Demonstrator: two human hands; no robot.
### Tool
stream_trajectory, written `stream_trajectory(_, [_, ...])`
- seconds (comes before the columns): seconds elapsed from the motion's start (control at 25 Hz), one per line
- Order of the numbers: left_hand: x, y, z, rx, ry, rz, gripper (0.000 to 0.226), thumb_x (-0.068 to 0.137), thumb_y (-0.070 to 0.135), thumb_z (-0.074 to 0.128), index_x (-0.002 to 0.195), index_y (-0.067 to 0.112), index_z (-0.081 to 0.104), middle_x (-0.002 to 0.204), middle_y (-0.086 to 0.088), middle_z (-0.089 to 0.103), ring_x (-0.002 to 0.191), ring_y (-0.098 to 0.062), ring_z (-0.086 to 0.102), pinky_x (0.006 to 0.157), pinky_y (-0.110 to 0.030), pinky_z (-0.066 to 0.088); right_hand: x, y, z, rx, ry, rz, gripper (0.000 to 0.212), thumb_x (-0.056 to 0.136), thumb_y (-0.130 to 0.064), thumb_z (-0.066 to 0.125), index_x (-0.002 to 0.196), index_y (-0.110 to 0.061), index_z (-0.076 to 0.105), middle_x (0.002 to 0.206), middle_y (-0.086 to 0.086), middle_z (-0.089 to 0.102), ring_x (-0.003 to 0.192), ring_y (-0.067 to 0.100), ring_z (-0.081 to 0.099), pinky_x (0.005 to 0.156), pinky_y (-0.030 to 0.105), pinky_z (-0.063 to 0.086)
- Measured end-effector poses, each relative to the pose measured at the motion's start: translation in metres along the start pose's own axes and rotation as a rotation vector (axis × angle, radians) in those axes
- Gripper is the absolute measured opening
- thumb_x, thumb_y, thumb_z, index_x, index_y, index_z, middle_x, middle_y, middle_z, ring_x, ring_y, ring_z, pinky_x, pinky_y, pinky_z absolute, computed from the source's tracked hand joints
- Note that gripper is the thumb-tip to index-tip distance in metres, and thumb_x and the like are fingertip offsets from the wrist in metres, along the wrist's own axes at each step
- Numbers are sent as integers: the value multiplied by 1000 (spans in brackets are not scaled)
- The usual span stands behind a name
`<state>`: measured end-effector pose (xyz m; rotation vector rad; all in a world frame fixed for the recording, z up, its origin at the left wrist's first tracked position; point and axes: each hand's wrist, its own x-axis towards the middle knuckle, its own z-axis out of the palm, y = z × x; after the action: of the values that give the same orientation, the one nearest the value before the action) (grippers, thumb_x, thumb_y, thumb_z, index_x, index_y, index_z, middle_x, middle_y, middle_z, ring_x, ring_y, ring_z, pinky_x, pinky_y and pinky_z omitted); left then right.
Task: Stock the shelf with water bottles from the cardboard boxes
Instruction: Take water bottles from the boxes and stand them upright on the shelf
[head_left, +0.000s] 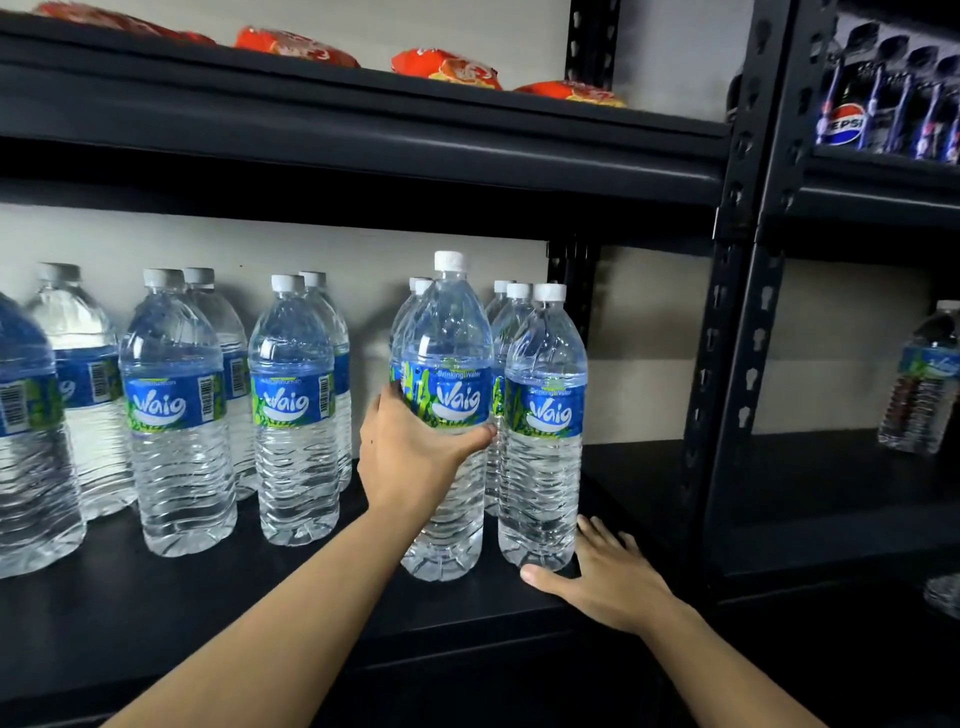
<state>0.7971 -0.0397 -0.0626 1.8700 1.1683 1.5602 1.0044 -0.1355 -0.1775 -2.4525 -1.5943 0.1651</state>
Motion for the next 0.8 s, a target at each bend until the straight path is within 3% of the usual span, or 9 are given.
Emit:
stream_trajectory(0.12, [-3, -11, 8, -5, -15, -37, 89, 32, 74, 74, 106, 27, 56, 98, 5, 66, 90, -20, 65, 80, -40, 57, 1, -1, -3, 45, -15, 8, 132, 50, -105, 22, 158, -30, 7, 166, -6, 2, 151, 11, -3, 122, 41, 0])
stream_trajectory(0.28, [-7, -27, 12, -60, -57, -33, 93, 37, 74, 77, 112, 25, 55, 105, 5, 66, 95, -18, 66, 85, -43, 56, -2, -4, -9, 58, -29, 5, 126, 55, -101, 34, 157, -32, 6, 166, -4, 4, 152, 13, -1, 122, 41, 1])
stream_trajectory(0.48, [-28, -37, 13, 1, -161, -55, 123, 48, 65, 86, 147, 19, 28, 142, -2, 47, 131, -22, 48, 105, -41, 43, -4, -6, -11, 50, -54, -1, 136, 41, -105, 22, 157, -37, 2, 166, -4, 1, 152, 13, -2, 121, 42, 0])
stream_trajectory(0.56, [-44, -52, 15, -68, -222, -144, 120, 49, 50, 93, 144, 18, 27, 133, -2, 55, 126, -22, 53, 100, -33, 44, -3, -7, -12, 48, -51, 3, 138, 37, -106, 19, 156, -38, 4, 166, -4, 2, 152, 14, -2, 121, 42, 1])
stream_trajectory(0.64, [-53, -69, 18, -130, -251, -246, 103, 48, 38, 96, 132, 19, 40, 112, 6, 63, 111, -18, 62, 88, -24, 44, 1, -8, -13, 39, -56, 17, 140, 35, -106, 20, 156, -38, 6, 166, -5, 3, 152, 14, -1, 121, 42, 2])
stream_trajectory(0.8, [-54, -86, 22, -153, -317, -327, 84, 41, 41, 97, 112, 27, 53, 102, 12, 69, 96, -8, 65, 81, -21, 47, 4, -9, -14, 36, -105, 49, 147, 30, -107, 22, 157, -34, 5, 166, -6, 0, 152, 14, -4, 122, 41, 0])
